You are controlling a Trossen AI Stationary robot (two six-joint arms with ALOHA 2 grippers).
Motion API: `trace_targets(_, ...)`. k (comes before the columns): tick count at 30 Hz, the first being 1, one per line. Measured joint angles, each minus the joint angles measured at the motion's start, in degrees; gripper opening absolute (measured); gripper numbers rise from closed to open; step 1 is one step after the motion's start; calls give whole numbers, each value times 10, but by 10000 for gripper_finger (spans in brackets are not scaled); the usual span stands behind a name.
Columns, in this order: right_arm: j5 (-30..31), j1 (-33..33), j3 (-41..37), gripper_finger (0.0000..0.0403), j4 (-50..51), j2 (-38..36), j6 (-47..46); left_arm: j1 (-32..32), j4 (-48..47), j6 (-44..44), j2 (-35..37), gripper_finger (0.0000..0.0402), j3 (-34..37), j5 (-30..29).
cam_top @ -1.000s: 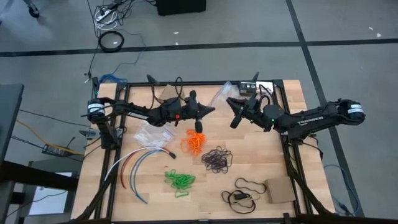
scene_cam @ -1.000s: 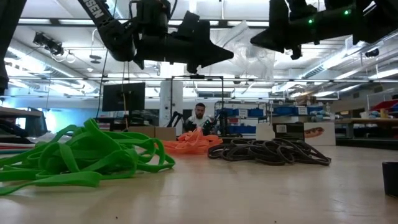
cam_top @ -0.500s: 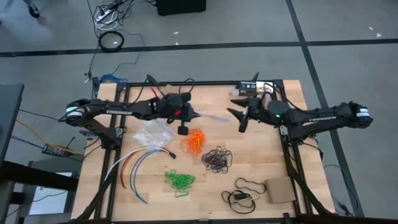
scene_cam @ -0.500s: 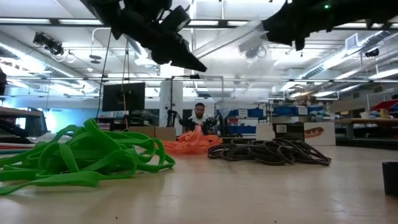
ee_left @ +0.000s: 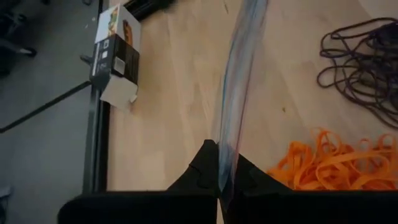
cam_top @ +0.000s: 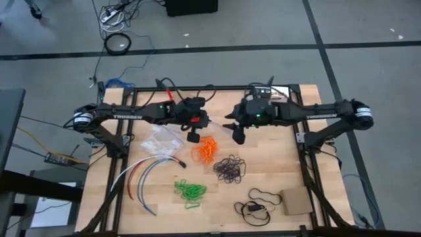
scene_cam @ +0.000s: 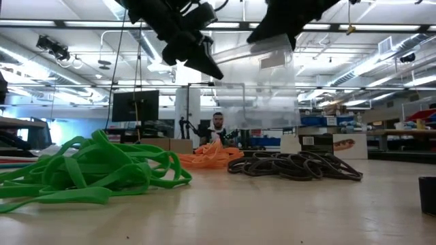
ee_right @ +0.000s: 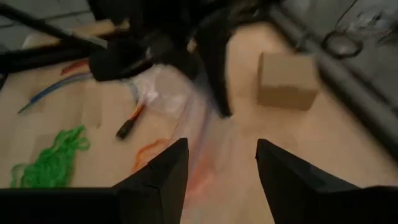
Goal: Sort rubber bands
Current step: Open the transparent zip bag
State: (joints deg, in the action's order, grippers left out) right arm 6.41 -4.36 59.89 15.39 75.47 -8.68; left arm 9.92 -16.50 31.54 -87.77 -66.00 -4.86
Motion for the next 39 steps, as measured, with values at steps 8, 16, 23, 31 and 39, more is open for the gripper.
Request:
trace_targets(8,-11,0,6,176,-12,30,-17,0,-30,-1,0,0,0,-16)
trace_targets(16,-21,5,6,176,-28,15,-21,0,-31,-2,-7,0,1,-26)
trace_targets(23,-22,9,6,175,32,26,-31,-2,-19,-5,-8,0,1,-26)
trace_targets(31,-11,9,6,160,41,31,-32,-6,-19,-7,-8,0,1,-26)
trace_targets(39,19,9,6,131,80,29,-25,-19,-14,-7,-8,0,1,-25)
